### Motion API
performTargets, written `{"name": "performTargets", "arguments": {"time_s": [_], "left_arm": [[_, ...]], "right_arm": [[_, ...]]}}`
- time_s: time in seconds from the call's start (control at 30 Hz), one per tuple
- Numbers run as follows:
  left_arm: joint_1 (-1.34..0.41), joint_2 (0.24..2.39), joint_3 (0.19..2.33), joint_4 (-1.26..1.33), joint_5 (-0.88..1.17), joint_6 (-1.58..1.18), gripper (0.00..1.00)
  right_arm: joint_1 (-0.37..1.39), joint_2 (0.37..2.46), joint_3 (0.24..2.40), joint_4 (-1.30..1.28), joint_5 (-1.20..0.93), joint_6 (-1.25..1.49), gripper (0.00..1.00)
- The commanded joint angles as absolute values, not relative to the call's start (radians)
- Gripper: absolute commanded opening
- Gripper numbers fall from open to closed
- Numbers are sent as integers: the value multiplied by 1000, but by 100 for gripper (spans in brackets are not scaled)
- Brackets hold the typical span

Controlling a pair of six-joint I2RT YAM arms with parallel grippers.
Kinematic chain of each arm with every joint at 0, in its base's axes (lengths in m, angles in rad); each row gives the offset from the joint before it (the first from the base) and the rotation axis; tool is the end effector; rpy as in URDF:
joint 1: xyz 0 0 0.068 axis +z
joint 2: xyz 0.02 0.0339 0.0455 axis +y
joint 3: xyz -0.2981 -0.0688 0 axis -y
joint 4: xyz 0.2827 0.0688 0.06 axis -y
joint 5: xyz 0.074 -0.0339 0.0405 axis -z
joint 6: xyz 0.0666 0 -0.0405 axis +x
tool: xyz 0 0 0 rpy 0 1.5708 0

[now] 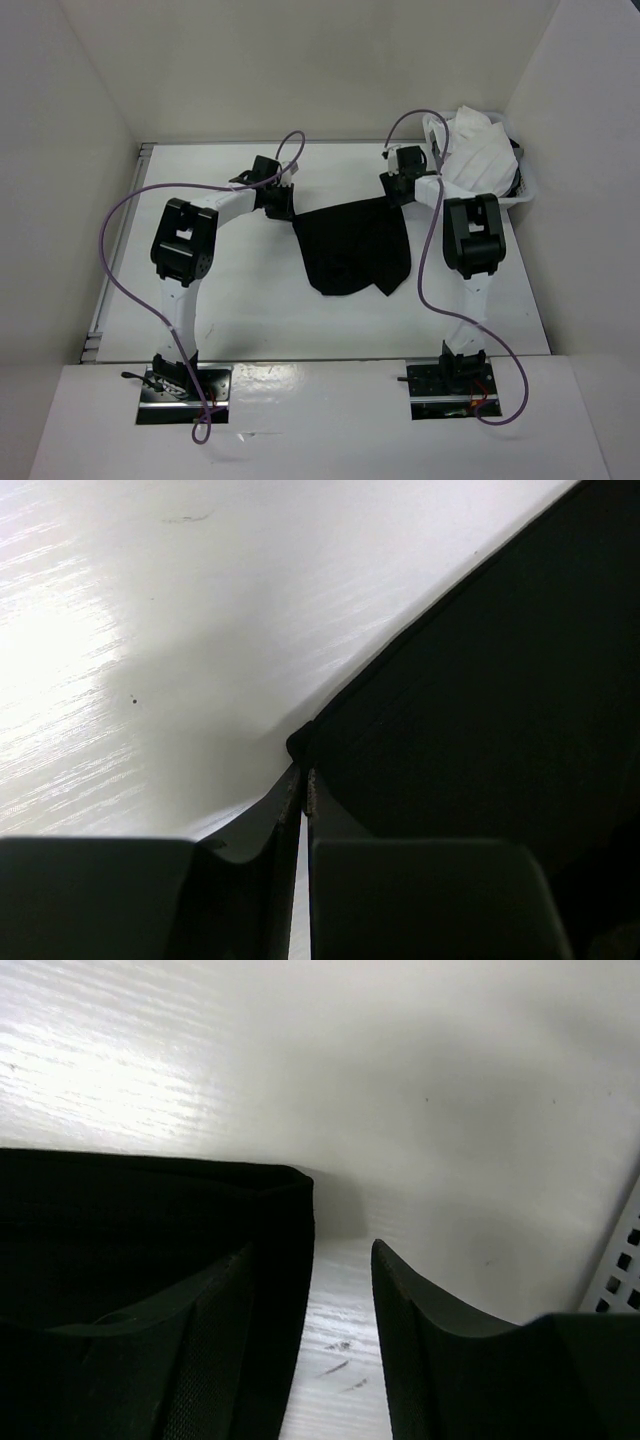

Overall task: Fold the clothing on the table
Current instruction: Flatten the skirt out

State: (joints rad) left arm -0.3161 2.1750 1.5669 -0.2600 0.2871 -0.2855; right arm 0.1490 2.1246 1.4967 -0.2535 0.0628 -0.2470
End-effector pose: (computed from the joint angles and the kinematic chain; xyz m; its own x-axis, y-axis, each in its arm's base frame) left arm 0.5119 -0.1873 0.1413 -0.8289 -0.0131 -0.5593 0.2487 0.8869 -0.3894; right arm 0.5249 0.0746 0.1411 -0.7134 -0.3538 -0.6049 -0.2920 0.9348 -0.2025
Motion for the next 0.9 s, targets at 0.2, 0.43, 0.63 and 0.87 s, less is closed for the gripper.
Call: {"name": "performTargets", "arguments": {"time_s": [0.2, 0.43, 0.63, 0.87], "left_arm": [[-321, 2207, 1597, -299, 299, -247, 8], [-321, 2207, 1606, -299, 308, -247, 0], [-310, 2126, 1615, -321, 308, -229, 0], [-290, 1884, 1692, -417, 255, -135, 0]], "right_arm": [[150, 2194, 1546, -302, -44, -259, 45], [202, 2194, 1546, -333, -86, -318, 0], [222, 2076, 1525, -342, -95, -327, 0], [236, 1790, 1513, -399, -117, -318, 0]]}}
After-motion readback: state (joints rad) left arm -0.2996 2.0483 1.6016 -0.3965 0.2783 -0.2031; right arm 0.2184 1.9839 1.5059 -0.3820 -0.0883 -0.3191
